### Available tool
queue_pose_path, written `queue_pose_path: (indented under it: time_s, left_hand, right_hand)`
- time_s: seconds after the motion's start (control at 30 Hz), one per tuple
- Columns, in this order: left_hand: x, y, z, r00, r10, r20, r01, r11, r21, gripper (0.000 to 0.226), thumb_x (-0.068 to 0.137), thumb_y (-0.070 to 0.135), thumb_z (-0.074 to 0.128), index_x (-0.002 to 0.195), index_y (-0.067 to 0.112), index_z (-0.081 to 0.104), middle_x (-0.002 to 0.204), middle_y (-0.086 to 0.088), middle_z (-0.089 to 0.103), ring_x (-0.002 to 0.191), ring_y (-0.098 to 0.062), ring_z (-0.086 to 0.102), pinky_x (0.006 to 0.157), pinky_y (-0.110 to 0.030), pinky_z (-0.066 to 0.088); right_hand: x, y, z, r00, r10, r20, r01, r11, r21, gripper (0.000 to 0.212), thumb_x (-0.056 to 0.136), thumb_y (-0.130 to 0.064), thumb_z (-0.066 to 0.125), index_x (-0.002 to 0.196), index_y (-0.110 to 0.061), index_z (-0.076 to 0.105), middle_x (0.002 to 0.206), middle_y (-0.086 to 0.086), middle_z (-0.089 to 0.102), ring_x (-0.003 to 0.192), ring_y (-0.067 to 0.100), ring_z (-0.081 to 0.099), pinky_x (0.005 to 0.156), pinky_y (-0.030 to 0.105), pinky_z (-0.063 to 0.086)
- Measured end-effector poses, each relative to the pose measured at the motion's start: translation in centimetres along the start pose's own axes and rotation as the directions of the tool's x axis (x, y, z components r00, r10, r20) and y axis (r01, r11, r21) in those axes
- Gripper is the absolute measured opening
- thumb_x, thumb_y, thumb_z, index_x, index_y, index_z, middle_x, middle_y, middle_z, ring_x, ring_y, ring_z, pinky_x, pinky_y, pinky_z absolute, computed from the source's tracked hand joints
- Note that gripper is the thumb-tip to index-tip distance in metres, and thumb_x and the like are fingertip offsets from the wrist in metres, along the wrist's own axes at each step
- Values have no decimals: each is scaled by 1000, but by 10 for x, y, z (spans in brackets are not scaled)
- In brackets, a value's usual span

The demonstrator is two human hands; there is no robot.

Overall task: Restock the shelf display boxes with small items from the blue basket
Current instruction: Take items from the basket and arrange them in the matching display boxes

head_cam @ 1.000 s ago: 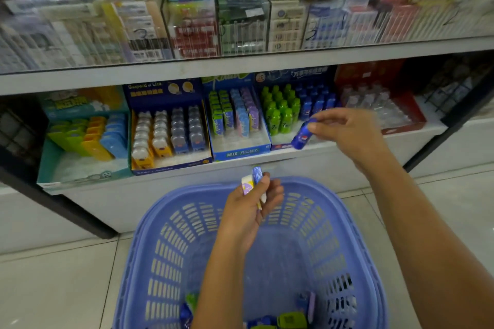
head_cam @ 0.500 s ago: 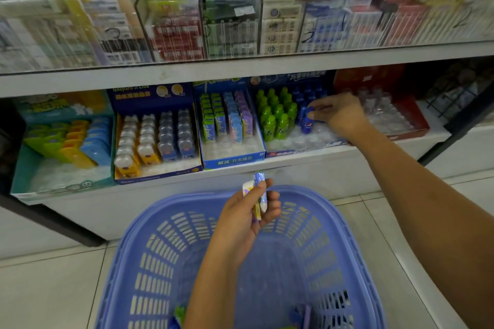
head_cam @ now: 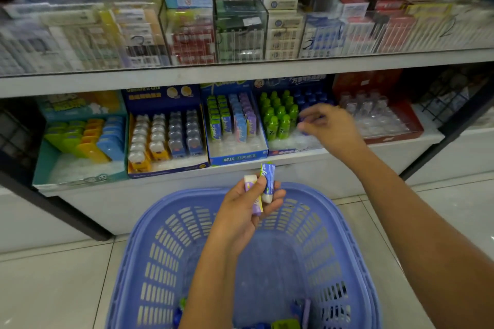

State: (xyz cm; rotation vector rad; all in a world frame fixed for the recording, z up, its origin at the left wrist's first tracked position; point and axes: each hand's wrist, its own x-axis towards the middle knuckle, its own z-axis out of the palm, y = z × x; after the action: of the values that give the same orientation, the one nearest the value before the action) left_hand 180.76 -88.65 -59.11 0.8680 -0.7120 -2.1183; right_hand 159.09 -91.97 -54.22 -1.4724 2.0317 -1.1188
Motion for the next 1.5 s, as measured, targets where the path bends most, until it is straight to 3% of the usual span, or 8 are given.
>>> queue_pose_path:
  time_s: [0.13,0.23,0.33,0.53,0.7,0.83,1.1,1.5]
  left_hand:
    - [-5,5,-3,989,126,-73,-118,988,101,12,92,7,56,100,2,64,84,-10,72,76,-19,71,66,-23,58]
    - [-10,11,-9,946,313,-84,-259,887,382,9,88,3,62,94,3,68,77,-10,69,70,-19,64,66,-24,56]
    - [-16,21,-19,911,391,-129,-308,855,416,9,81,-2,68,84,7,69,71,-10,68,68,-22,63,66,-27,57]
    - [-21,38,-35,858,487,-160,-395,827,400,2,86,7,66,86,5,66,75,-8,72,72,-20,70,63,-27,59]
    - [-24,45,-54,879,358,-315,-262,914,309,37,100,35,42,89,8,65,59,-2,63,42,-11,56,40,-20,45]
    - [-25,54,-61,922,236,-307,-172,960,222,49,102,42,31,87,12,66,49,2,49,32,-7,30,35,-14,21]
    - [-18,58,-67,949,83,-306,-69,996,55,35,101,32,34,88,12,60,49,0,54,31,-7,32,33,-14,21]
    - [-14,55,-63,961,63,-271,-102,986,-133,31,99,21,37,86,6,61,53,0,52,38,-8,40,36,-17,28]
  right_hand:
    - [-55,-37,19,945,-66,321,-48,940,337,23,81,-10,71,100,-20,68,93,2,70,77,7,66,74,20,56]
    - [-72,-51,35,932,-117,343,46,977,210,28,79,-13,73,102,-29,68,98,-3,69,85,6,64,83,21,52]
    - [-74,-53,47,934,-89,347,65,995,80,27,76,-10,76,98,-25,70,91,3,67,82,13,64,80,26,52]
    - [-70,-67,68,944,-37,329,-100,916,390,20,76,-3,74,86,-20,69,74,-3,71,65,5,65,66,16,55]
    - [-15,-79,75,995,-96,41,90,987,130,11,83,-15,70,92,-22,69,87,-2,70,75,7,65,66,5,47]
    - [22,-79,92,981,-163,109,176,976,-126,21,87,-13,65,107,-6,69,100,12,69,81,11,57,57,-6,36]
    - [47,-78,108,940,-127,318,209,948,-239,23,89,-16,64,110,-11,69,107,6,70,83,3,56,57,-5,34]
    - [50,-71,103,960,-192,203,214,972,-96,21,87,-17,66,107,-14,71,109,3,68,96,10,59,73,0,42]
